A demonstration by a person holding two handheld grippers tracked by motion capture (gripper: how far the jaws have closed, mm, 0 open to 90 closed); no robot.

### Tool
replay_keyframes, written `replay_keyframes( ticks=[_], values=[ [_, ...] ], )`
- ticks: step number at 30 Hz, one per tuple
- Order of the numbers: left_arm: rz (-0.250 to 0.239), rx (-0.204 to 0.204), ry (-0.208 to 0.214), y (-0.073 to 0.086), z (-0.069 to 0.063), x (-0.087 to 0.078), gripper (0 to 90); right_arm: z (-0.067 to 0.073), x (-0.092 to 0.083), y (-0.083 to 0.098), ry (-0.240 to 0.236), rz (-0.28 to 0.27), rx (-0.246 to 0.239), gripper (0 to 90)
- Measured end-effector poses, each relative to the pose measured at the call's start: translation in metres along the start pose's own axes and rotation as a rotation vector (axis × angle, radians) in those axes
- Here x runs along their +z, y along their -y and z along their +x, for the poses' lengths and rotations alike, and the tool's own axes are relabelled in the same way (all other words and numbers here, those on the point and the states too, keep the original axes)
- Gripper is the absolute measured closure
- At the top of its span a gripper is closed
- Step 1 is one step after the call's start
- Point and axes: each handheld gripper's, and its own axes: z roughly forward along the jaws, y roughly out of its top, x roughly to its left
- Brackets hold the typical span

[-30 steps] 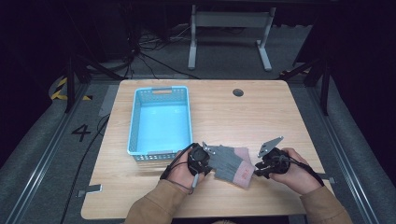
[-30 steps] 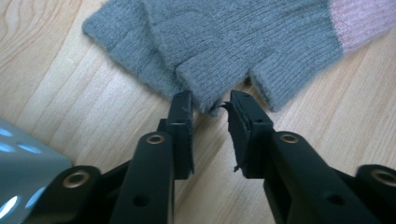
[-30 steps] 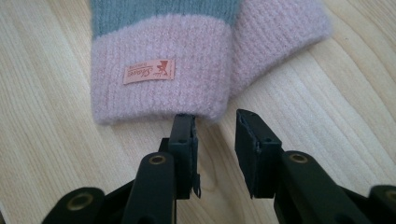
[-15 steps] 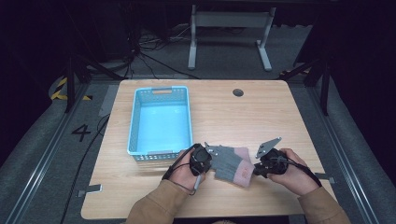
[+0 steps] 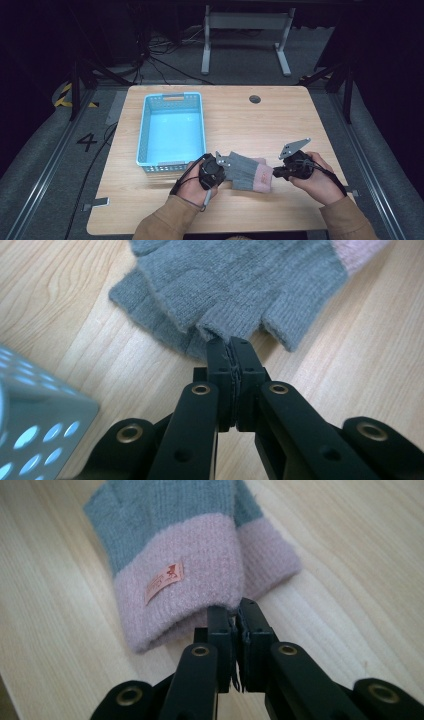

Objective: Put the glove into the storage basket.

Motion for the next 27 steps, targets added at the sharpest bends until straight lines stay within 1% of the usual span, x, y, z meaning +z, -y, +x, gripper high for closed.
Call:
replay_keyframes(
  ticks=[1, 2, 4, 6, 7, 8, 12, 14, 18, 23, 25, 26, 27],
  values=[
    [0.0, 0.0, 0.0, 0.0, 0.0, 0.0, 88.9, 0.0, 0.0, 0.0, 0.0, 0.0, 0.0, 86.4],
    [-0.014, -0.006, -0.002, 0.001, -0.001, -0.002, 88.9, -0.003, 0.001, -0.004, 0.002, -0.011, 0.007, 86.4],
    [-0.014, -0.005, 0.002, 0.001, -0.001, -0.004, 88.9, -0.005, 0.001, -0.005, 0.004, -0.016, 0.007, 86.4],
    [-0.019, -0.004, 0.006, 0.002, -0.002, -0.005, 88.8, -0.012, 0.004, -0.009, 0.006, -0.03, 0.024, 86.5],
    [-0.019, -0.004, 0.006, 0.002, -0.002, -0.005, 88.8, -0.012, 0.004, -0.009, 0.006, -0.03, 0.024, 86.5],
    [-0.022, -0.008, 0.009, 0.003, -0.002, -0.005, 88.8, -0.018, 0.007, -0.011, -0.001, -0.034, 0.039, 86.6],
    [-0.018, -0.008, 0.006, 0.003, -0.002, -0.004, 88.8, -0.024, 0.014, -0.014, -0.007, -0.035, 0.061, 86.7],
    [-0.017, -0.009, 0.009, 0.003, -0.002, -0.002, 88.8, -0.026, 0.017, -0.015, -0.01, -0.033, 0.066, 86.7],
    [-0.011, -0.016, 0.017, 0.003, -0.002, 0.002, 88.8, -0.031, 0.02, -0.016, -0.012, -0.044, 0.093, 86.8],
    [-0.007, -0.021, 0.032, 0.002, -0.001, 0.007, 88.8, -0.035, 0.025, -0.015, -0.008, -0.038, 0.108, 86.9],
    [-0.005, -0.036, 0.036, 0.002, 0.0, 0.012, 88.8, -0.038, 0.027, -0.014, -0.009, -0.034, 0.119, 86.9],
    [0.005, -0.027, 0.037, 0.002, 0.001, 0.013, 88.8, -0.038, 0.029, -0.014, -0.007, -0.031, 0.121, 86.9],
    [0.01, -0.026, 0.041, 0.002, 0.002, 0.014, 88.8, -0.039, 0.03, -0.013, -0.007, -0.029, 0.126, 86.8]
  ],
)
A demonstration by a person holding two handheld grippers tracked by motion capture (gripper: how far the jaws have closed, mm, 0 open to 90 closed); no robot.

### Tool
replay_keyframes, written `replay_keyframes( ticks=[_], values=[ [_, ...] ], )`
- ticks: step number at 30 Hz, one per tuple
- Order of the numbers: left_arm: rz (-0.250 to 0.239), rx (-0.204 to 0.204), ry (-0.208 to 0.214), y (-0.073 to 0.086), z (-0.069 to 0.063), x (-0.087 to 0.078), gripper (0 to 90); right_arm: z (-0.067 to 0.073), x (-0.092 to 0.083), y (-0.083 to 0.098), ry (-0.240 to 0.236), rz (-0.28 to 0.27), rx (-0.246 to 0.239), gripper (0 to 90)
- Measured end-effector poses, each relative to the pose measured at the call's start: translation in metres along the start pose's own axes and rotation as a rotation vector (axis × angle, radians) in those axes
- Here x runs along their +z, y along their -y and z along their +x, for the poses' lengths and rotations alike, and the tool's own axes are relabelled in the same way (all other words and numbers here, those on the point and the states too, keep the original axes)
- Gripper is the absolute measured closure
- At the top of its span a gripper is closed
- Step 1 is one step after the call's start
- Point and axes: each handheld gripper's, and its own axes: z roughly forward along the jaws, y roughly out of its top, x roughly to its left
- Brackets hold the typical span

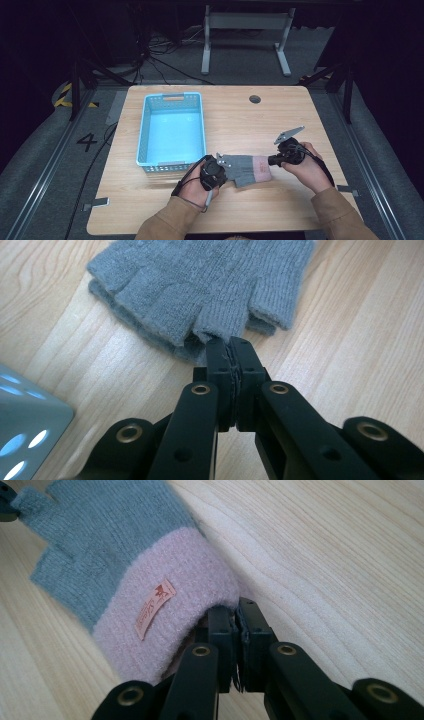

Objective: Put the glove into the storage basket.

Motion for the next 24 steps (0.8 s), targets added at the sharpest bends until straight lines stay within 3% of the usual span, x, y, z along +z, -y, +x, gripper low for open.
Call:
replay_keyframes(
  ticks=[7, 24],
  values=[
    [0.016, -0.004, 0.007, 0.0, 0.001, 0.005, 88.7, -0.003, 0.01, 0.003, 0.014, 0.003, 0.0, 86.5],
    [0.051, -0.017, -0.014, 0.002, 0.003, 0.014, 88.2, -0.008, 0.011, 0.006, 0.049, -0.03, 0.017, 88.6]
  ],
)
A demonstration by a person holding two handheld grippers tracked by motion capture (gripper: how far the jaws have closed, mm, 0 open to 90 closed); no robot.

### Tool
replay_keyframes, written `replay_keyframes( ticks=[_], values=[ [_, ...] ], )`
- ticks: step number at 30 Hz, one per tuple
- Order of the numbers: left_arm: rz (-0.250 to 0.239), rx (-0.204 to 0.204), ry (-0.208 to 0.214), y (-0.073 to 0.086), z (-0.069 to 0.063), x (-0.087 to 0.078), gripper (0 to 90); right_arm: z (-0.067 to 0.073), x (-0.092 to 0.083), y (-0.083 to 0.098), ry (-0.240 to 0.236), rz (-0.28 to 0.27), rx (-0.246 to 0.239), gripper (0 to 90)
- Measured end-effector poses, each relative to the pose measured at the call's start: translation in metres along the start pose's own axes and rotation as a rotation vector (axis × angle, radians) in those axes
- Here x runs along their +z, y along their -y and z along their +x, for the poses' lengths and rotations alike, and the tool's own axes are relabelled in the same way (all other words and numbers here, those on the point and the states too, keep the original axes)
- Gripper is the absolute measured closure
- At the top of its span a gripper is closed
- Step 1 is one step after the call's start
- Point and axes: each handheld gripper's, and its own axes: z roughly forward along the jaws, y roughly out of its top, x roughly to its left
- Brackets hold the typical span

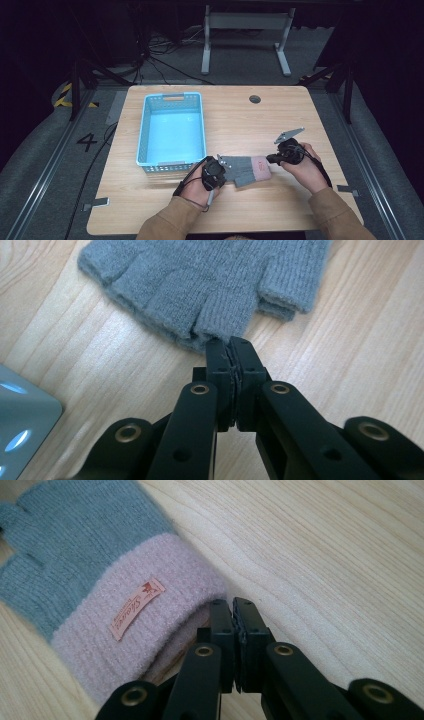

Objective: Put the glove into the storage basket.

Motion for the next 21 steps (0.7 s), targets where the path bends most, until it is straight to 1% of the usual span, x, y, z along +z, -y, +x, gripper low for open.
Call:
replay_keyframes(
  ticks=[5, 8, 12, 13, 21],
  values=[
    [-0.018, -0.009, -0.014, 0.0, 0.002, -0.003, 84.2, -0.001, -0.002, 0.001, 0.007, -0.006, 0.0, 88.8],
    [-0.031, -0.014, -0.021, 0.001, 0.003, -0.005, 80.0, -0.001, -0.006, 0.002, 0.008, -0.014, 0.004, 88.8],
    [-0.049, -0.022, 0.001, 0.0, 0.003, -0.009, 69.9, -0.001, -0.011, 0.003, 0.006, -0.022, 0.015, 88.9],
    [-0.053, -0.015, 0.0, 0.0, 0.003, -0.01, 68.6, -0.001, -0.013, 0.004, 0.007, -0.026, 0.017, 88.9],
    [-0.086, -0.015, -0.004, -0.006, 0.001, -0.02, 60.7, -0.004, -0.023, 0.008, 0.017, -0.036, 0.035, 88.0]
  ],
)
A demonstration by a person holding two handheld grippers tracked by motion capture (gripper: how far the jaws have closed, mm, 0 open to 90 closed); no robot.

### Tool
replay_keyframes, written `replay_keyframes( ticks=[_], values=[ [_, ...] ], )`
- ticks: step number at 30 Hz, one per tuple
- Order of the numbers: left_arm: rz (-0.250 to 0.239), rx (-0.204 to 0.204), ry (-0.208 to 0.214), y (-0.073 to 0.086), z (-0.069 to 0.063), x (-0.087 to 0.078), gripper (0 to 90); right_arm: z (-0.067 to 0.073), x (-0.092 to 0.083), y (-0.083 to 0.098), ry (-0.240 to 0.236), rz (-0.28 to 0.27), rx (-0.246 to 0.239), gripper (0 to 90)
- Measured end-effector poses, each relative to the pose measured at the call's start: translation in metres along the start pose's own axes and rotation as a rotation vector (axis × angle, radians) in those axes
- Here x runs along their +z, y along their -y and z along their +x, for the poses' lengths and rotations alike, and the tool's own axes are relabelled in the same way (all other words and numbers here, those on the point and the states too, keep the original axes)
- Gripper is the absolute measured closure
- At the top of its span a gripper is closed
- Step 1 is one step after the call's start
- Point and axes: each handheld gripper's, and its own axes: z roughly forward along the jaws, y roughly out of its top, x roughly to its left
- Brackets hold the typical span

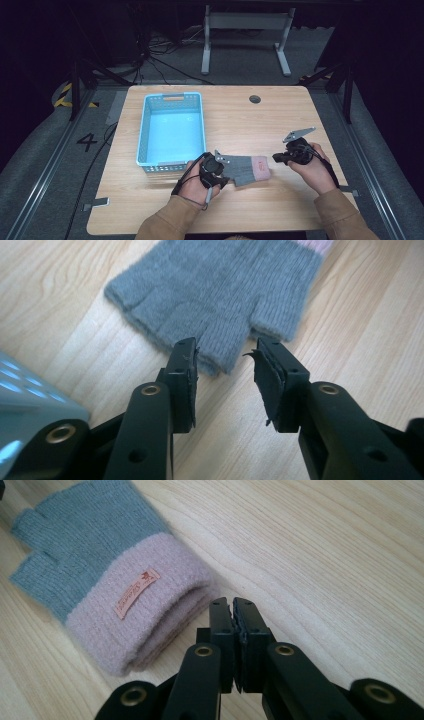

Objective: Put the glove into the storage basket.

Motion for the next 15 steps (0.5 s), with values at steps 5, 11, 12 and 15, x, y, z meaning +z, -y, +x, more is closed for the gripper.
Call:
replay_keyframes(
  ticks=[5, 11, 12, 15],
  values=[
    [-0.031, -0.004, 0.021, -0.01, -0.001, -0.008, 56.9, -0.003, -0.008, 0.004, -0.002, 0.008, 0.023, 84.8],
    [-0.04, -0.003, 0.036, -0.025, -0.003, -0.007, 52.7, -0.008, -0.013, 0.012, 0.0, -0.017, 0.056, 67.4],
    [-0.041, -0.006, 0.039, -0.027, -0.003, -0.006, 51.6, -0.009, -0.015, 0.013, 0.003, -0.021, 0.06, 64.8],
    [-0.044, 0.0, 0.037, -0.031, -0.003, -0.004, 47.8, -0.01, -0.016, 0.016, 0.007, -0.032, 0.067, 59.0]
  ],
)
